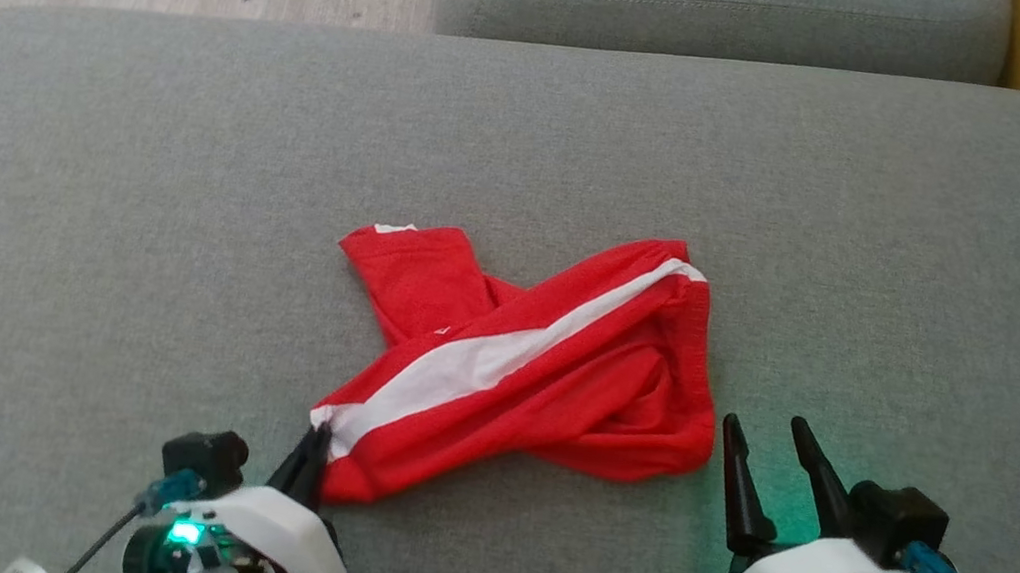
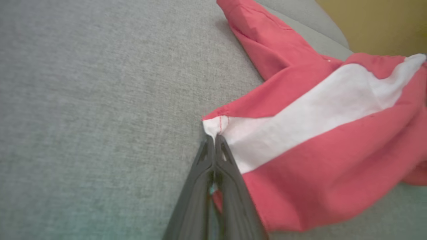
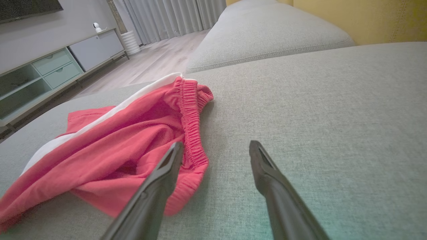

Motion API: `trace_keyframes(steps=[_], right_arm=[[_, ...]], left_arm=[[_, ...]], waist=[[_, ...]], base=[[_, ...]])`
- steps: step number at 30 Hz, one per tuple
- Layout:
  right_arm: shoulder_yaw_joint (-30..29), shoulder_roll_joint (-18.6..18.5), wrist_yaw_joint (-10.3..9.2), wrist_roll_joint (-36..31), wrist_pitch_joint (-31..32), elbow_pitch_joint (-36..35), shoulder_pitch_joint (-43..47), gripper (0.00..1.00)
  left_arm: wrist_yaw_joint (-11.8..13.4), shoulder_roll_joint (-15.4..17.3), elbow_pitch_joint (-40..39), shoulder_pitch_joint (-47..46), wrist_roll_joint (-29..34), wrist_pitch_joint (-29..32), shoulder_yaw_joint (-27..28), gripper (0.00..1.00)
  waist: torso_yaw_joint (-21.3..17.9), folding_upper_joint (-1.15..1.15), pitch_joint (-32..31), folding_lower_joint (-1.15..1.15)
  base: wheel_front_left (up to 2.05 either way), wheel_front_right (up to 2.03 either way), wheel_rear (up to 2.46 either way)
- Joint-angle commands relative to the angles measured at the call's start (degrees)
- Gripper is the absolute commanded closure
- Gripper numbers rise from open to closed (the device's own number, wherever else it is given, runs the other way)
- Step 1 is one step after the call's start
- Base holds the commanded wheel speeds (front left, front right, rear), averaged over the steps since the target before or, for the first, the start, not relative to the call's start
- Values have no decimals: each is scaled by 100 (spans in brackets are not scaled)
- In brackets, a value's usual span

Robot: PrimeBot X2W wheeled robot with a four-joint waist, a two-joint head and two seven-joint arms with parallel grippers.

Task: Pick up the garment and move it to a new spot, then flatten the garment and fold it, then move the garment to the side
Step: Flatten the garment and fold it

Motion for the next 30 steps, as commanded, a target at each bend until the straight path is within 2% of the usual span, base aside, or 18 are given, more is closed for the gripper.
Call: trace_keyframes(steps=[1,4,7,15,18,22,30], right_arm=[[145,-16,21,50,-69,-138,-235,0],[121,-16,21,82,-69,-126,-330,0],[60,-32,21,144,-69,-128,-540,0],[283,-320,21,701,-69,110,-1317,0],[640,-444,21,1173,-61,384,-1571,0],[1223,-600,21,2028,180,652,-1837,0],[2208,-1029,21,3606,818,614,-2341,0]], left_arm=[[-36,-18,57,83,-69,96,-50,100],[-33,-18,25,-24,-151,13,-53,100],[1,-18,-155,-160,-114,-24,182,100],[7,21,-1630,274,921,-29,1773,100],[-62,6,-2043,516,1290,-29,2216,100],[-154,-11,-2259,691,1583,-30,2481,100],[-213,-17,-2368,706,1538,-30,2360,100]], waist=[[38,0,-7,0],[112,0,-9,0],[217,0,0,0],[543,0,38,0],[644,0,57,0],[737,0,96,0],[821,0,214,0]], base=[[0,0,0],[0,0,0],[0,0,0],[0,0,0],[0,0,0],[0,0,0],[0,0,0]])
